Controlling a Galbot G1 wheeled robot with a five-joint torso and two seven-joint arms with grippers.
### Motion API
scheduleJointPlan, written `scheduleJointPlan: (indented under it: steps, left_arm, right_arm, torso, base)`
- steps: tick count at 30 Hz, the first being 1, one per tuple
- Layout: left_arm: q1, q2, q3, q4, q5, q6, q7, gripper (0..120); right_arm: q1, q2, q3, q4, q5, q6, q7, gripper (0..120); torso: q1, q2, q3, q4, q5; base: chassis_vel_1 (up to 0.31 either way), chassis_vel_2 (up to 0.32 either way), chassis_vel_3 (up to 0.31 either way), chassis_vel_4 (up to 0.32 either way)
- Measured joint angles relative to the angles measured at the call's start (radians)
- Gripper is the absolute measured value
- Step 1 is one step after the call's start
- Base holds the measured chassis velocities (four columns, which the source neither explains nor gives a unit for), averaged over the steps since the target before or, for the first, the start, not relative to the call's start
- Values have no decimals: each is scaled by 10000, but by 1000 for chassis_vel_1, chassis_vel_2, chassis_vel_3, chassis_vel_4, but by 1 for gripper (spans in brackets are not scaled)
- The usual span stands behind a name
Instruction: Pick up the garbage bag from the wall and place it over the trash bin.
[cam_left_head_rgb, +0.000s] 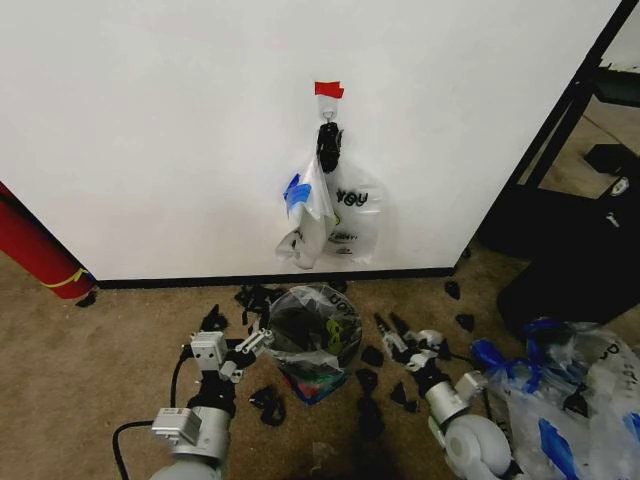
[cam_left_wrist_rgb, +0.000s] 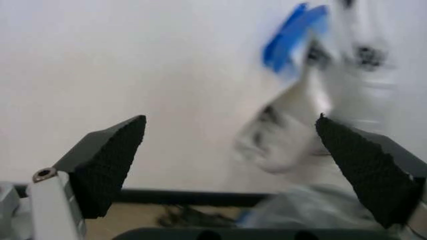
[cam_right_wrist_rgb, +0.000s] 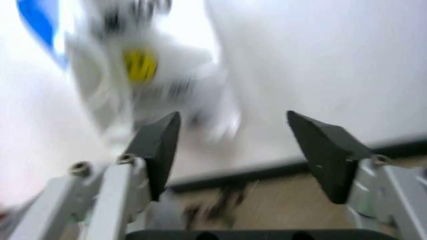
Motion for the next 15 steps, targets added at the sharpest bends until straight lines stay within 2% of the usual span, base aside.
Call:
scheduleJointPlan:
  steps: [2, 5, 6, 9, 15]
  left_arm:
    - [-111, 20, -465, 562, 547, -656, -19, 100]
    - [140, 165, -1044, 892, 953, -1693, 243, 100]
    - [140, 165, -1044, 892, 953, -1693, 243, 100]
    - [639, 33, -1568, 1000, 1316, -2577, 434, 100]
    - [1258, -223, -1875, 1068, 1909, -3471, 414, 100]
  right_arm:
    - [-638, 595, 605, 910, -1094, 910, 742, 71]
    - [-2179, 1488, 1396, 2429, -2735, 1945, 1126, 84]
    - [-2179, 1488, 1396, 2429, -2735, 1945, 1126, 84]
    - [-3682, 2340, 1595, 3653, -4037, 2810, 1436, 95]
    - [-4806, 2510, 1384, 4587, -4998, 3644, 1461, 100]
  torso:
    - [0, 0, 0, 1, -4]
    - [0, 1, -1, -2, -4]
    - [0, 1, -1, -2, -4]
    - [-1, 1, -2, -4, -4]
    - [-1, 1, -1, 1, -3]
  base:
    - [0, 0, 0, 0]
    - [0, 0, 0, 0]
    - [0, 0, 0, 0]
    - [0, 0, 0, 0]
    - [0, 0, 0, 0]
